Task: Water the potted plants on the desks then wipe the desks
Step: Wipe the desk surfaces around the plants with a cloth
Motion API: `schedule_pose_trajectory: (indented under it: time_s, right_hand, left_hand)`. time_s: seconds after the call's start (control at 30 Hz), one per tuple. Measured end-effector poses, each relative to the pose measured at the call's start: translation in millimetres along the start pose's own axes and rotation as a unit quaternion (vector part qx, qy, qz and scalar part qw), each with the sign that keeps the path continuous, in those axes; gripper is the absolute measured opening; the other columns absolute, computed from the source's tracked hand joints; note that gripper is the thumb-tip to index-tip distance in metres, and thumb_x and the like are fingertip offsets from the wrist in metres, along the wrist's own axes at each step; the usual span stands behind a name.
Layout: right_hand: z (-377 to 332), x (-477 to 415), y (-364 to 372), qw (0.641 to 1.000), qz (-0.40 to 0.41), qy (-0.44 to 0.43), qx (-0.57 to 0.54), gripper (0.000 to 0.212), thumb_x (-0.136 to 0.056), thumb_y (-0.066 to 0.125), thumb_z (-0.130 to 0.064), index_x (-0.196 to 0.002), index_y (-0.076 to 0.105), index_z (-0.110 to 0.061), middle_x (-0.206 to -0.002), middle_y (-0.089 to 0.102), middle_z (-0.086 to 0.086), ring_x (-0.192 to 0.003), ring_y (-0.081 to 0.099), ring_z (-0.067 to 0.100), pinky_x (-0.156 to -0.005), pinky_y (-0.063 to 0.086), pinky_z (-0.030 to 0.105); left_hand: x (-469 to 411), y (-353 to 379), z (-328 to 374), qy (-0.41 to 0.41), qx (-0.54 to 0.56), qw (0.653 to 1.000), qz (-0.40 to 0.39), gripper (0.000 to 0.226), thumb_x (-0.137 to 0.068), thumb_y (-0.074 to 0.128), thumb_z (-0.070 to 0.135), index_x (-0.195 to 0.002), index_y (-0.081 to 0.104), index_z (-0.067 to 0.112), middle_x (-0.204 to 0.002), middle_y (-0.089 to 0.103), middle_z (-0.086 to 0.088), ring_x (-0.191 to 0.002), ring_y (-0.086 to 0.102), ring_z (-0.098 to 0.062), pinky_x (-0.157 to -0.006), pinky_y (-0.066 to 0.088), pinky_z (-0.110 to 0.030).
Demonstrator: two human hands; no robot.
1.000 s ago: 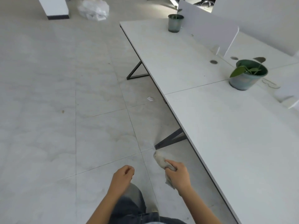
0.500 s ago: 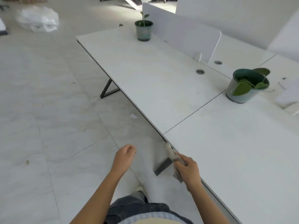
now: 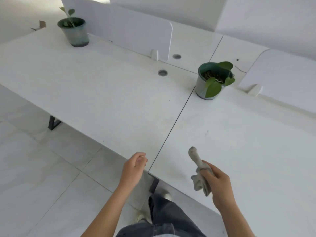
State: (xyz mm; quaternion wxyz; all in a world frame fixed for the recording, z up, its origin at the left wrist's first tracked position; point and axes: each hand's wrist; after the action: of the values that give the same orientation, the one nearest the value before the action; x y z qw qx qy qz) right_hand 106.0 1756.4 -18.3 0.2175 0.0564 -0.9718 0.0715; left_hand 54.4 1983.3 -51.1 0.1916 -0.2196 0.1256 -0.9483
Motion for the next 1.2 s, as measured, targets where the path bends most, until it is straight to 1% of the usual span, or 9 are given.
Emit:
schedule_pose_trajectory:
  time_s: [0.13, 0.27, 0.4, 0.5, 0.57, 0.7, 0.93, 1.1, 1.2]
  right_hand:
    - [-23, -44, -32, 0.997, 0.075, -0.016, -0.027, 0.024, -0.083, 0.048, 0.004, -0.086, 0.069, -0.009, -0.062, 0.052, 0.02, -0.06, 0.056, 0.035, -0.061, 0.047, 0.036]
    - [-52, -100, -61, 0.99, 0.133, -0.036, -0.012, 0.028, -0.081, 0.046, 0.003, -0.1, 0.066, -0.005, -0.063, 0.045, 0.017, -0.054, 0.047, 0.029, -0.056, 0.044, 0.034]
    - [-79, -167, -88, 0.973, 0.212, -0.068, 0.059, 0.04, -0.074, 0.041, -0.002, -0.095, 0.068, -0.023, -0.051, 0.045, 0.013, -0.045, 0.044, 0.025, -0.058, 0.041, 0.032]
    - [-91, -224, -102, 0.944, 0.257, -0.111, 0.176, 0.038, -0.074, 0.042, -0.016, -0.105, 0.063, -0.014, -0.085, 0.059, 0.024, -0.072, 0.055, 0.029, -0.063, 0.043, 0.022]
    - [-98, -264, -104, 0.93, 0.254, -0.121, 0.237, 0.044, -0.081, 0.046, -0.024, -0.123, 0.055, -0.016, -0.115, 0.054, 0.022, -0.102, 0.052, 0.033, -0.083, 0.043, 0.032]
    - [-98, -335, -93, 0.894, 0.178, -0.05, 0.409, 0.045, -0.092, 0.038, -0.032, -0.137, 0.037, -0.027, -0.146, 0.032, 0.013, -0.133, 0.026, 0.034, -0.107, 0.023, 0.048]
    - [-60, -347, -64, 0.868, 0.15, -0.01, 0.474, 0.043, -0.093, 0.032, -0.031, -0.137, 0.037, -0.029, -0.156, 0.013, 0.005, -0.143, 0.006, 0.024, -0.113, 0.003, 0.051]
    - [-37, -295, -30, 0.863, 0.161, -0.016, 0.478, 0.044, -0.093, 0.04, -0.025, -0.137, 0.039, -0.027, -0.154, 0.02, 0.008, -0.143, 0.01, 0.027, -0.114, 0.004, 0.05]
    - [-23, -270, 12, 0.858, 0.145, -0.052, 0.489, 0.041, -0.091, 0.042, -0.023, -0.131, 0.049, -0.023, -0.147, 0.036, 0.015, -0.139, 0.025, 0.034, -0.109, 0.017, 0.056]
  left_hand:
    - [-56, 16, 29, 0.028, -0.055, 0.998, 0.004, 0.026, -0.094, 0.045, 0.018, -0.116, 0.058, 0.011, -0.113, 0.063, -0.006, -0.104, 0.055, -0.017, -0.086, 0.038, -0.024]
    - [-118, 36, 52, 0.065, -0.161, 0.984, 0.03, 0.034, -0.094, 0.044, 0.015, -0.125, 0.053, 0.008, -0.131, 0.055, -0.007, -0.12, 0.045, -0.022, -0.095, 0.035, -0.028]
    - [-175, 45, 68, 0.083, -0.314, 0.942, 0.081, 0.045, -0.093, 0.045, 0.017, -0.136, 0.042, 0.006, -0.143, 0.042, -0.013, -0.134, 0.029, -0.031, -0.103, 0.03, -0.041]
    - [-208, 49, 63, 0.092, -0.396, 0.911, 0.075, 0.05, -0.085, 0.048, 0.021, -0.129, 0.05, -0.001, -0.135, 0.047, -0.028, -0.125, 0.041, -0.047, -0.092, 0.041, -0.056]
    - [-222, 48, 51, 0.063, -0.427, 0.9, 0.055, 0.055, -0.079, 0.046, 0.031, -0.12, 0.057, -0.003, -0.125, 0.055, -0.032, -0.113, 0.053, -0.051, -0.083, 0.046, -0.059]
    - [-227, 44, 31, 0.038, -0.475, 0.877, 0.057, 0.065, -0.081, 0.029, 0.044, -0.123, 0.056, 0.003, -0.131, 0.054, -0.022, -0.118, 0.052, -0.041, -0.091, 0.043, -0.05]
    - [-231, 46, 31, 0.03, -0.47, 0.879, 0.074, 0.064, -0.079, 0.03, 0.044, -0.124, 0.056, 0.007, -0.133, 0.053, -0.019, -0.12, 0.051, -0.039, -0.092, 0.042, -0.049]
    - [-233, 45, 30, 0.038, -0.473, 0.877, 0.076, 0.062, -0.078, 0.033, 0.042, -0.122, 0.057, 0.007, -0.132, 0.054, -0.021, -0.119, 0.052, -0.039, -0.09, 0.042, -0.048]
    - [-234, 45, 27, 0.049, -0.483, 0.87, 0.08, 0.061, -0.077, 0.033, 0.041, -0.121, 0.057, 0.006, -0.129, 0.056, -0.022, -0.119, 0.047, -0.036, -0.09, 0.041, -0.046]
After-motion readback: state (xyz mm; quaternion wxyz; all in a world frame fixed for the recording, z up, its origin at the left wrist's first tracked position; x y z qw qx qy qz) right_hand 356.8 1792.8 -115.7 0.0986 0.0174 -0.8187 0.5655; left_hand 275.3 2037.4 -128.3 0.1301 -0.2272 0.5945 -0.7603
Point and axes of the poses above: each hand's wrist, its own x-axis away from the middle knuckle, its own y-axis out of the palm, z = x × y
